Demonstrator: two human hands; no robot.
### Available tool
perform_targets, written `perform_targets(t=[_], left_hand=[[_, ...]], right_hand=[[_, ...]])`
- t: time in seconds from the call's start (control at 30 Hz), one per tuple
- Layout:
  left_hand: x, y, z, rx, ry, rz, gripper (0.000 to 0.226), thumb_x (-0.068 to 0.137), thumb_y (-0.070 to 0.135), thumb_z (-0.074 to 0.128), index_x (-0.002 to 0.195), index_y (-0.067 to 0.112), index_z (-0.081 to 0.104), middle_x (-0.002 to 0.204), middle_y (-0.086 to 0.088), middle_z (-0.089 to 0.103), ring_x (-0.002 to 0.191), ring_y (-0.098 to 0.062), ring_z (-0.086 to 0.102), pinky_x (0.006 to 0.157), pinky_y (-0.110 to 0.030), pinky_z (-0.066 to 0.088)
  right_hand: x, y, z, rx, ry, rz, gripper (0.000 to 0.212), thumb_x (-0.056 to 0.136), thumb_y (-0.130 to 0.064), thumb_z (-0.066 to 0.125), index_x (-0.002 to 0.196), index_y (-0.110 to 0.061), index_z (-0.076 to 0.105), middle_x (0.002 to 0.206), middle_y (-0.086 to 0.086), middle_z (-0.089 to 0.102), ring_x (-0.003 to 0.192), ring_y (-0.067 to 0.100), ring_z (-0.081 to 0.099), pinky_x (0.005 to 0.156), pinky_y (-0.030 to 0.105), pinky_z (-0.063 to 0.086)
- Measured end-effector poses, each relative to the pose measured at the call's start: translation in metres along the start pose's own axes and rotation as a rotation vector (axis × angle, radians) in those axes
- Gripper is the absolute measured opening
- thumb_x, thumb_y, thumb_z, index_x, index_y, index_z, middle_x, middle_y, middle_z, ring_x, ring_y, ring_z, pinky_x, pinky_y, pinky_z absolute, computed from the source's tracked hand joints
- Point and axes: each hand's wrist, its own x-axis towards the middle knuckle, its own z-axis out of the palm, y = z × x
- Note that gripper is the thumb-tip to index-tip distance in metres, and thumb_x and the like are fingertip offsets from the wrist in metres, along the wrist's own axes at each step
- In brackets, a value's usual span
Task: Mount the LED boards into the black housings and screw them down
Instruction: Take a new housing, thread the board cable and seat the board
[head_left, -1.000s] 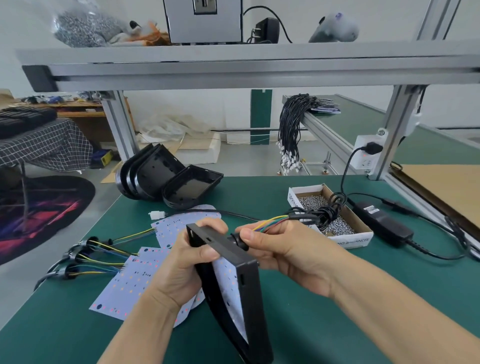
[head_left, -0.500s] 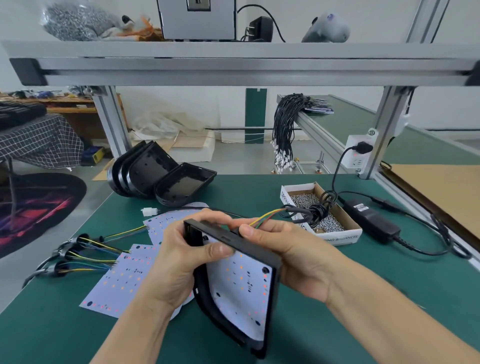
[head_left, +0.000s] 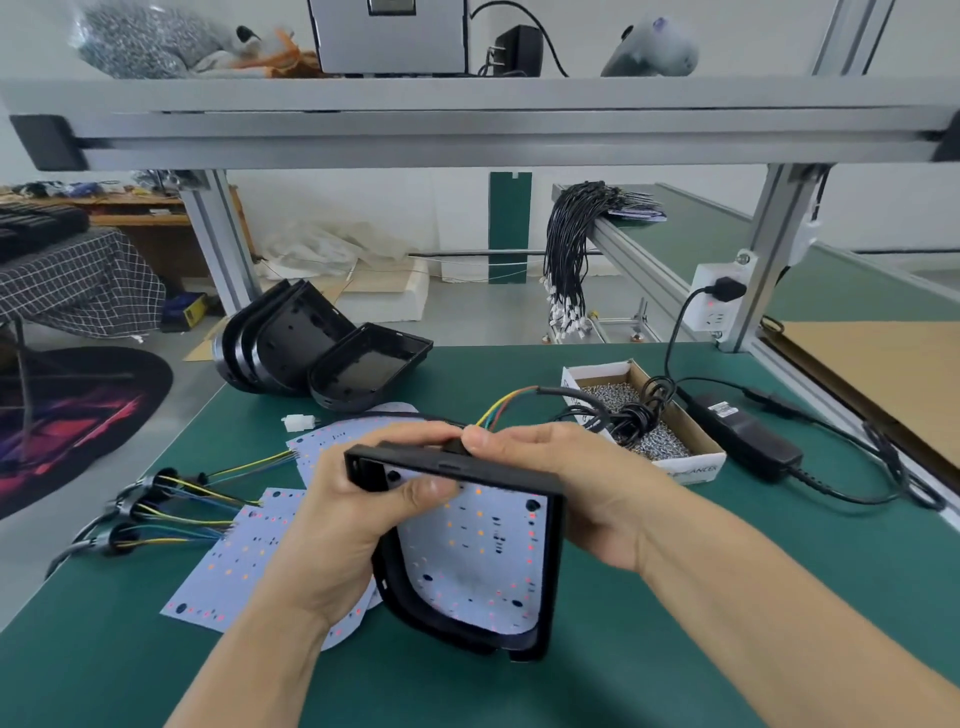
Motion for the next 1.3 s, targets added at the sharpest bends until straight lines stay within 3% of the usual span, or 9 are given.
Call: perform_targets(t=[0.1,0.17,0.23,0.37,0.57,0.77,1.0,1.17,1.3], left_hand=[[-0.001,-0.001,-0.002,-0.023,0.079,-0.061,0.039,0.052,0.002,0.083,0.091,0.007,0.076,0.094,-0.014,0.074,0.091,-0.02,0.068,0.077,-0.018,0.051],[-0.001,0.0,-0.002,-0.03,0.08,-0.065,0.035,0.055,0.003,0.081,0.088,0.012,0.078,0.092,-0.011,0.075,0.089,-0.017,0.068,0.075,-0.017,0.051],[0.0,0.002,0.001,-0.015,0.047,-0.06,0.034,0.056,0.009,0.082,0.09,0.015,0.077,0.093,-0.01,0.075,0.088,-0.016,0.068,0.075,-0.018,0.051],[0.001,0.005,0.01,0.054,0.013,0.014,0.034,0.056,0.02,0.086,0.088,0.02,0.077,0.089,-0.005,0.075,0.084,-0.013,0.069,0.074,-0.017,0.051],[-0.002,-0.002,0.015,0.106,0.111,0.141,0.022,0.06,0.009,0.079,0.081,0.009,0.074,0.078,-0.009,0.072,0.075,-0.017,0.068,0.068,-0.019,0.051],[-0.006,0.001,0.013,0.065,0.082,0.148,0.022,0.059,0.011,0.078,0.079,0.004,0.072,0.071,0.0,0.065,0.071,-0.013,0.061,0.066,-0.014,0.046],[-0.006,0.002,0.011,0.096,0.094,0.168,0.025,0.055,0.015,0.086,0.078,0.013,0.075,0.071,0.003,0.066,0.072,-0.014,0.06,0.067,-0.018,0.048],[-0.005,0.001,0.011,0.052,0.166,0.092,0.029,0.056,0.008,0.081,0.082,0.019,0.075,0.081,0.001,0.07,0.078,-0.012,0.065,0.07,-0.019,0.051],[-0.008,0.003,0.005,-0.047,0.076,-0.077,0.049,0.049,0.016,0.084,0.097,0.013,0.073,0.097,-0.012,0.074,0.089,-0.023,0.07,0.073,-0.023,0.054]], right_hand=[[-0.008,0.018,-0.01,0.118,0.185,-0.224,0.048,0.063,-0.052,0.071,0.087,-0.01,0.072,0.087,0.002,0.071,0.081,0.015,0.063,0.074,0.017,0.051],[-0.019,0.031,-0.012,0.139,0.105,-0.343,0.037,0.073,-0.037,0.076,0.102,-0.015,0.072,0.107,0.008,0.071,0.101,0.021,0.065,0.094,0.03,0.052],[-0.025,0.039,-0.006,-0.035,0.023,-0.413,0.054,0.066,-0.03,0.076,0.118,-0.021,0.066,0.121,0.008,0.064,0.114,0.021,0.06,0.102,0.037,0.046],[-0.021,0.037,0.004,-0.133,0.158,-0.522,0.043,0.071,-0.017,0.074,0.114,-0.021,0.068,0.112,-0.005,0.069,0.107,0.008,0.063,0.089,0.025,0.048],[-0.02,0.038,0.01,-0.126,0.15,-0.568,0.027,0.079,-0.012,0.065,0.105,-0.017,0.07,0.101,-0.002,0.071,0.098,0.011,0.063,0.081,0.02,0.047],[-0.023,0.034,0.008,-0.19,0.051,-0.589,0.038,0.079,-0.005,0.066,0.115,-0.018,0.069,0.113,-0.003,0.06,0.11,0.01,0.057,0.095,0.025,0.044],[-0.02,0.031,0.006,-0.242,0.028,-0.605,0.043,0.081,0.002,0.062,0.117,-0.018,0.068,0.111,-0.003,0.058,0.106,0.008,0.057,0.08,0.015,0.045],[-0.012,0.038,0.006,0.028,0.018,-0.497,0.053,0.071,-0.004,0.067,0.115,-0.033,0.067,0.113,-0.008,0.067,0.1,0.008,0.062,0.081,0.019,0.049],[-0.011,0.038,0.009,0.002,-0.011,-0.501,0.051,0.074,-0.002,0.065,0.113,-0.035,0.068,0.11,-0.004,0.071,0.097,0.006,0.064,0.079,0.017,0.048]])
